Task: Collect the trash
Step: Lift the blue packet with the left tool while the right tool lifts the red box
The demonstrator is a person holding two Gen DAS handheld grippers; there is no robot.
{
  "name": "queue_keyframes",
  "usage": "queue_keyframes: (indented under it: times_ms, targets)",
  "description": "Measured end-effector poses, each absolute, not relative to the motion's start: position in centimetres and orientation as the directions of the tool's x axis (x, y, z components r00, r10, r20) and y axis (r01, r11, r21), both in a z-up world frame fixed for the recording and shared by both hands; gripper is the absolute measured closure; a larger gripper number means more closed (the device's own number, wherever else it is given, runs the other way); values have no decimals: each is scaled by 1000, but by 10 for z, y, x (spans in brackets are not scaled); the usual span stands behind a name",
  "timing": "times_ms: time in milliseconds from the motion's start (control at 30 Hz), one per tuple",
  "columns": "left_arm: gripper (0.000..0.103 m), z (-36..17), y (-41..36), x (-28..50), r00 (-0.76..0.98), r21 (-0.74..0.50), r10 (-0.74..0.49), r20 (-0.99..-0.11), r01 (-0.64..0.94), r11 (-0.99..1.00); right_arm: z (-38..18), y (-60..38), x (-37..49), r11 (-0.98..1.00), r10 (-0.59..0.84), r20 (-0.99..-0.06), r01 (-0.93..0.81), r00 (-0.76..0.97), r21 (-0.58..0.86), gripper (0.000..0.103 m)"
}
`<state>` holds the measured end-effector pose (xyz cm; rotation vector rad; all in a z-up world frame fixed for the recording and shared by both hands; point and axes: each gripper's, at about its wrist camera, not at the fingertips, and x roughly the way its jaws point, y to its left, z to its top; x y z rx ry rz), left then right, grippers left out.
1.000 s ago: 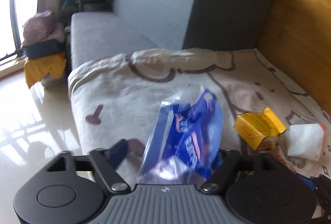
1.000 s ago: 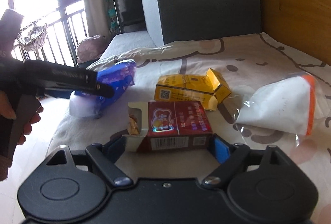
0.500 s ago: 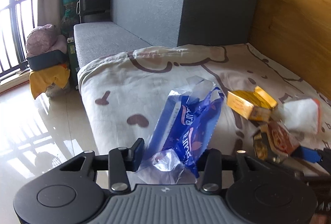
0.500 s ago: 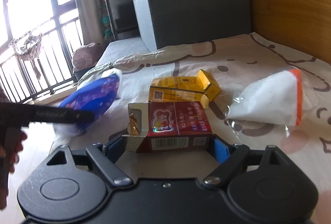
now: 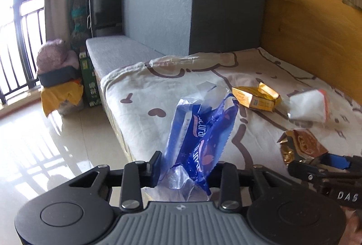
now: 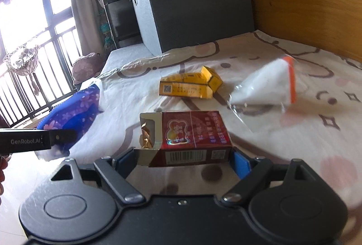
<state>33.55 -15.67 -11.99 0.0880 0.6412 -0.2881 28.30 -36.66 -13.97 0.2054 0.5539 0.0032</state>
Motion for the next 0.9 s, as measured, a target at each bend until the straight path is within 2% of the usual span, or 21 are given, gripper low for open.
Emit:
queue_keyframes:
  times_ms: [567, 900]
  targets:
    - [67, -104, -144, 248, 780, 17, -285, -557, 353, 935, -124, -358, 211, 982, -14, -558, 118, 830, 151, 16]
    - [67, -95, -128, 213, 776, -1, -290, -561, 350, 937, -107, -340, 182, 985, -35, -562, 122, 827, 119, 16]
